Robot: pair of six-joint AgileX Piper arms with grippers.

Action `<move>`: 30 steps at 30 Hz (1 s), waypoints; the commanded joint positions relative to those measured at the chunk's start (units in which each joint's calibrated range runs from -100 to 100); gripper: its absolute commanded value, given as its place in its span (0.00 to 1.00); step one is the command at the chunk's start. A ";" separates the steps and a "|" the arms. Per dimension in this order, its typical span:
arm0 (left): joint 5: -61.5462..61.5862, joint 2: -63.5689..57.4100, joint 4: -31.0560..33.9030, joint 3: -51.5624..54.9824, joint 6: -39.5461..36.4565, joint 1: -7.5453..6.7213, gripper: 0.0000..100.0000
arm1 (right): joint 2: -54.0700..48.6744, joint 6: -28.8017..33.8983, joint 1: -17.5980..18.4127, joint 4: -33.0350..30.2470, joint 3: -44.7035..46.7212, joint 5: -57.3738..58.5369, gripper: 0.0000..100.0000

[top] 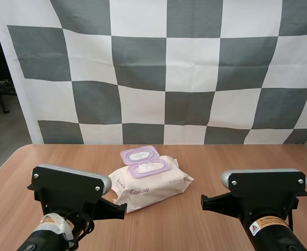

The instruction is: Open the wet wipes lid

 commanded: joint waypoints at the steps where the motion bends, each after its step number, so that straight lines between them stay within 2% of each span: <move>1: -0.12 0.00 0.08 0.00 0.04 0.07 0.00 | 0.00 -0.08 0.03 -2.83 0.00 1.58 0.00; 9: 0.21 0.00 0.91 0.00 0.13 0.16 0.00 | 0.00 -0.08 0.03 -2.83 0.00 1.16 0.00; 20: 0.78 0.00 1.09 0.00 -0.41 4.95 0.00 | 0.00 -0.08 0.03 -2.83 0.00 1.16 0.00; 30: 0.54 0.00 0.84 0.00 -0.41 5.04 0.00 | 0.00 -0.08 0.03 -2.83 0.00 1.16 0.00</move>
